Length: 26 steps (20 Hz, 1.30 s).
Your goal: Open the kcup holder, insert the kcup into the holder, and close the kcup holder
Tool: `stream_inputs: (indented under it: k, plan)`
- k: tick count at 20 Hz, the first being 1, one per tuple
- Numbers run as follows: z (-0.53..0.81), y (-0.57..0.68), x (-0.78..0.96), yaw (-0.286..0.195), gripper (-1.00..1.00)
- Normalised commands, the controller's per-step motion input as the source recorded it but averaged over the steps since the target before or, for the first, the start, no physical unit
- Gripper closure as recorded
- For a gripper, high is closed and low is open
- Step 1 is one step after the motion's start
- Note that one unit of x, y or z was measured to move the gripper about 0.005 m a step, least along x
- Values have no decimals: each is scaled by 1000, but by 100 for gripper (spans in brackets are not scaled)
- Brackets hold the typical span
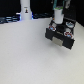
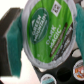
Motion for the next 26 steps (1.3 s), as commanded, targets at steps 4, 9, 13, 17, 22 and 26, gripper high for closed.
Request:
stream_inputs:
  k: [4,9,13,17,22,26]
  plan:
    - [4,564,-111,46,100]
    - [-40,532,-140,63,100]
    - [-108,423,-264,111,100]
    - [-134,293,-398,124,100]
    - [-273,122,-239,105,100]
    - [-308,16,-83,67,100]
